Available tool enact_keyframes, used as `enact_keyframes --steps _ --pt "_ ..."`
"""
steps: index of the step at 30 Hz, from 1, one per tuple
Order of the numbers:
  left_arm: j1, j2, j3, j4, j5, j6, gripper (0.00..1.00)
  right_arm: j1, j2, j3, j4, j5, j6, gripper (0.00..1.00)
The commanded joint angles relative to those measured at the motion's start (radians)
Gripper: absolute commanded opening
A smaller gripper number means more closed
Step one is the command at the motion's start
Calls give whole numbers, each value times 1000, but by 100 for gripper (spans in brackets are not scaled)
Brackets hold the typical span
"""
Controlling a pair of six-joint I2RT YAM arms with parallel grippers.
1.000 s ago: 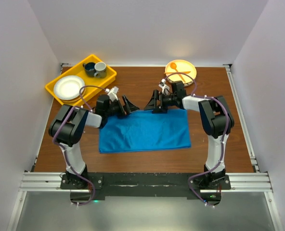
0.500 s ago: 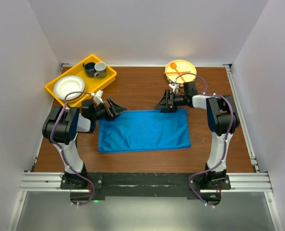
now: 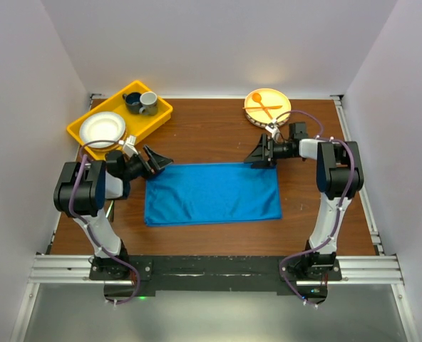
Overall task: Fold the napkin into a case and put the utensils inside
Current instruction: Smooth out the rectangle-folded napkin at the center of the board.
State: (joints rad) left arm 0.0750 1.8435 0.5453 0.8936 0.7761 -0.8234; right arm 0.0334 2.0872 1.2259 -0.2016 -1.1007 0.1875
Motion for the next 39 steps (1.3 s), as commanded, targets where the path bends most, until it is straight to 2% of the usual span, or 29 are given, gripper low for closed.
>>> enact_keyframes --steps 1,12,19,26,29,30,31,32,33,34,36,37,39 --pt "45 13 -28 -113 -84 73 100 -66 50 -11 -145 197 -134 98" --pt "57 5 -21 -148 -86 93 100 -144 80 37 -260 203 -252 97" --pt "63 0 -21 -145 -89 70 100 -171 90 34 -265 214 -238 95" --pt "52 -58 19 -166 -18 99 100 -171 70 18 -251 257 -207 92" --pt "14 -128 91 -313 -15 202 100 -171 22 9 -281 268 -233 90" --pt "2 -165 161 -382 -18 321 100 -173 5 12 -297 262 -246 89" --pt "-13 -182 207 -571 -41 401 100 -170 -15 14 -336 250 -261 89" --pt "-55 -200 256 -679 -72 491 100 -168 -62 21 -358 224 -298 88" --pt "-69 -228 351 -787 -110 685 100 -168 -84 41 -380 211 -316 88" --pt "-114 -242 393 -988 -198 778 100 -167 -107 56 -431 202 -332 88" --pt "-184 -285 453 -1125 -268 1006 100 -159 -157 113 -508 174 -388 86" --pt "-195 -302 455 -1222 -294 1067 100 -149 -170 132 -528 176 -425 85" --pt "-222 -358 438 -1307 -305 1233 99 -126 -205 165 -553 232 -454 81"
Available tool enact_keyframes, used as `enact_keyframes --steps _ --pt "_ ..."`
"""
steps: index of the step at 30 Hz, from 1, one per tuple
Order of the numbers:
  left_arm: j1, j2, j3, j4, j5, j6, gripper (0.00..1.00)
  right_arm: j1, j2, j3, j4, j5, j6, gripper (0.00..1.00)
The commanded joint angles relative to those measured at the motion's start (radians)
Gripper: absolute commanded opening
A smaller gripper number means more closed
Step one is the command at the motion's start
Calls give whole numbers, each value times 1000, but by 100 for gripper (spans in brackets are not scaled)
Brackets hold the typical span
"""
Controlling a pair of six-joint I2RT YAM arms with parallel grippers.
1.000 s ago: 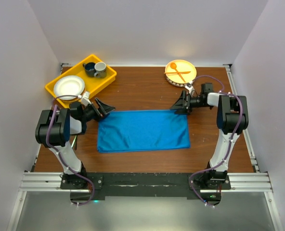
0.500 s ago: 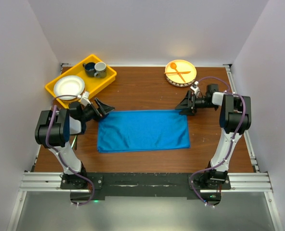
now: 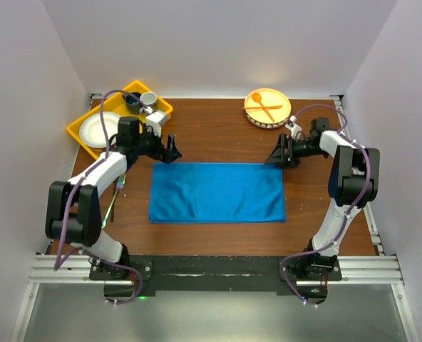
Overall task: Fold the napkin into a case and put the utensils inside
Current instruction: Smooth out the rectangle-folded napkin at the center of the board, then rotate the rectangle-folded napkin at the center of the board.
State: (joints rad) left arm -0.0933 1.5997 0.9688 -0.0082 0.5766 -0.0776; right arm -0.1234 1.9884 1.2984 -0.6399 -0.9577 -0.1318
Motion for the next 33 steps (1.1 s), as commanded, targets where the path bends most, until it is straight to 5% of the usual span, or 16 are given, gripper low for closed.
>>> enact_keyframes --steps 1,6,7,10,17,29,33 --pt "-63 -135 1 -462 -127 525 96 60 -115 99 -115 126 -165 79" --pt "-149 -185 -56 -591 -187 656 70 178 -131 101 -80 345 -244 57" --pt "-161 -182 -59 -596 -198 654 54 211 -125 99 -70 370 -264 51" --pt "-203 -155 -67 -607 -224 642 28 254 -97 94 -30 462 -293 37" --pt "-315 -9 -50 -589 -352 613 10 284 -40 69 -15 596 -368 30" --pt "-283 299 250 -552 -540 648 4 291 -197 -187 -63 637 -463 28" --pt "-253 321 392 -619 -343 633 25 306 -289 -235 -157 562 -503 29"
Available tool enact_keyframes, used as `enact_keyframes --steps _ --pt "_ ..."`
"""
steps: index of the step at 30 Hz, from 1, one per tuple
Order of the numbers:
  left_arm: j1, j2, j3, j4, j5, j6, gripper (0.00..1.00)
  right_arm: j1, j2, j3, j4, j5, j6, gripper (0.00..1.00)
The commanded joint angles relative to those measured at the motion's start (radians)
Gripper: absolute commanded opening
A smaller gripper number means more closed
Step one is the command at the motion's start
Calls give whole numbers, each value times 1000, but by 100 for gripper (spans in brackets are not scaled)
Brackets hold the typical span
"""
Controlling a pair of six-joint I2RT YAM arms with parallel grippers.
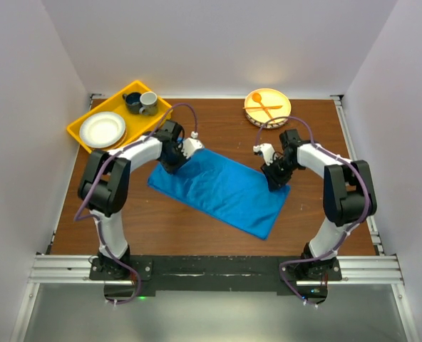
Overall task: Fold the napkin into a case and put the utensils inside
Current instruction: Rotate the rectangle-folded napkin at the center of the board, then pick up the rectangle-folded napkin at the center of the board.
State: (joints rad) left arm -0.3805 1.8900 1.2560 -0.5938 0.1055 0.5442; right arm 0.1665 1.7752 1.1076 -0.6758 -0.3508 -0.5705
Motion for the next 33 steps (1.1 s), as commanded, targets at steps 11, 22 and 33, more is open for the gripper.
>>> enact_keyframes --steps 11,22,33 --pt "239 1 141 32 217 -228 46 11 -83 152 -222 -148 40 40" --pt "238 84 115 98 143 -256 45 -27 -40 135 -189 -71 40 42" --pt "181 115 62 135 140 -248 39 -51 -31 120 -186 -42 37 42"
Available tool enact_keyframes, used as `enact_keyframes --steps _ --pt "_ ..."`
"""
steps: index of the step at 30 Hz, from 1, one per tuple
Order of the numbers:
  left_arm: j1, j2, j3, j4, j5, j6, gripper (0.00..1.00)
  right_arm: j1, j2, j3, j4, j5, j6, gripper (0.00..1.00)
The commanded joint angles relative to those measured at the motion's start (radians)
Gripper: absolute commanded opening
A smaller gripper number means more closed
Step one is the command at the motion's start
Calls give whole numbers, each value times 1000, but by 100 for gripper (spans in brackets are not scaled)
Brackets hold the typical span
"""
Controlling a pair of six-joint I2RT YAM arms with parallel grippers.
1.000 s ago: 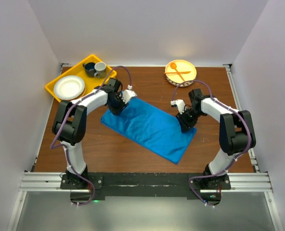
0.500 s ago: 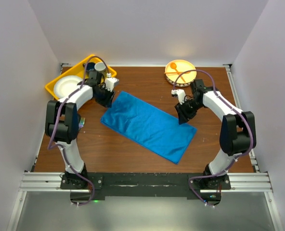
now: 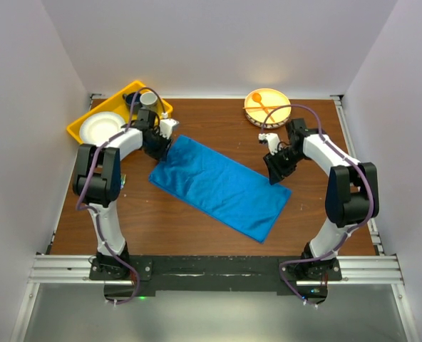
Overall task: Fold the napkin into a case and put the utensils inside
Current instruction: Pick up the rectangle-folded napkin at the center of the board.
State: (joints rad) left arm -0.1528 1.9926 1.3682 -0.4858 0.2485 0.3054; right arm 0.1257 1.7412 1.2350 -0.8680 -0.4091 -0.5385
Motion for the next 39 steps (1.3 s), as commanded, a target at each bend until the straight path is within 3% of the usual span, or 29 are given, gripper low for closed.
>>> enact_keyframes --steps 1,4,7,9,10,11,20,27,34,39 --pt "-56 11 -60 39 -12 -8 39 -14 3 -11 7 16 5 41" --pt "-94 14 -81 50 -54 -2 36 -20 9 -12 14 18 9 42" --pt "-110 29 -86 55 -93 -9 27 -26 11 -11 12 16 12 42" --pt "-106 44 -74 50 -118 -8 14 -32 12 -8 11 15 15 42" --pt "-103 49 -67 44 -130 -5 2 -34 12 -6 9 13 14 42" --pt "-91 55 -49 41 -141 0 0 -35 12 -8 7 10 15 42" --pt "-24 120 199 -34 -207 107 0 -41 23 14 4 -22 34 42" --pt "-39 74 276 -94 -81 118 0 -54 17 17 -2 -39 43 42" --pt "-169 -21 227 -151 44 80 0 -84 29 17 -16 -53 46 41" --pt "-290 -61 180 -126 104 -50 0 -103 35 27 -29 -54 46 41"
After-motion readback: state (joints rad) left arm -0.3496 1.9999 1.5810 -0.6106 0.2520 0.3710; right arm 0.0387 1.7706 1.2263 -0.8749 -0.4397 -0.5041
